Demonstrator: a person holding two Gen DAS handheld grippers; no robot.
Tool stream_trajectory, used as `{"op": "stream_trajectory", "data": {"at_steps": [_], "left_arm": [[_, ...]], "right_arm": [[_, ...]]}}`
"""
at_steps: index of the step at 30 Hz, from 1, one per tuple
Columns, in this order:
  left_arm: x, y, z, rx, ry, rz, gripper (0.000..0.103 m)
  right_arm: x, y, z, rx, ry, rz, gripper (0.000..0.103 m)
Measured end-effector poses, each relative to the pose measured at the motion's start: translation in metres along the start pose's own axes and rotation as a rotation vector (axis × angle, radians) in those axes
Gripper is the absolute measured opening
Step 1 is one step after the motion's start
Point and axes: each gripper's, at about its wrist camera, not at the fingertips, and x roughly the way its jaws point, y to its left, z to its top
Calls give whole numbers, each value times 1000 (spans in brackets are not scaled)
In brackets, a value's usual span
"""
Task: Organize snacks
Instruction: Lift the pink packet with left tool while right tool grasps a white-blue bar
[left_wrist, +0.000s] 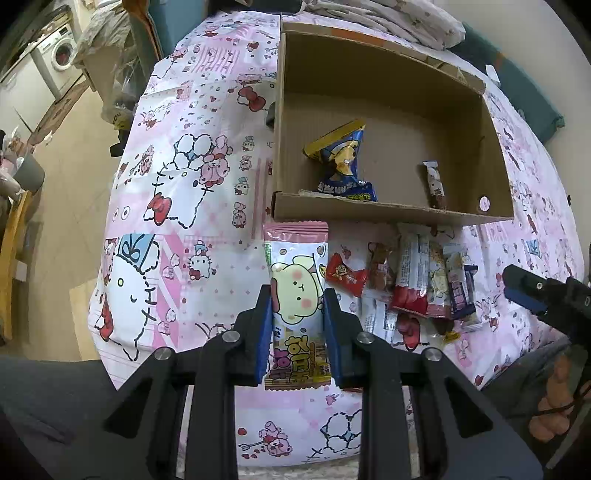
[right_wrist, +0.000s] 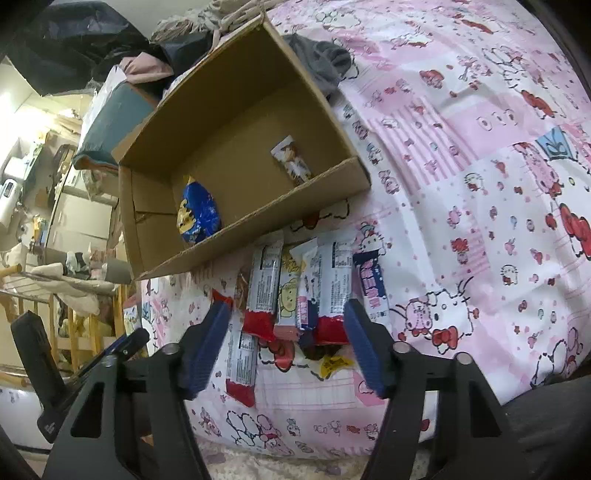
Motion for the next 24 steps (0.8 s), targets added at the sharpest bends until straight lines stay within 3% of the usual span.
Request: {"op": "stream_trajectory", "data": {"at_steps": [6,9,12,14,16,24], "left_arm": [[5,3,1,-25,20,-11,22],[6,3,3,-34,24,-21,22],[6,1,4,-32,21,-22,22],[6,1,4,-31,21,-21,22],[7,1,4,-31,26,-21,22],[10,6,3,-45,32,-16,22]], "right_arm": [[22,6,6,-23,51,-60,55],[40,8,13,-41,89,-105,42],[54,11,16,-56,109,-146,37],[65,14,15,-86,138,-181,23],[66,18,12,-117,134,-207,17],[19,22,-5,-104,73,-73,15]]}}
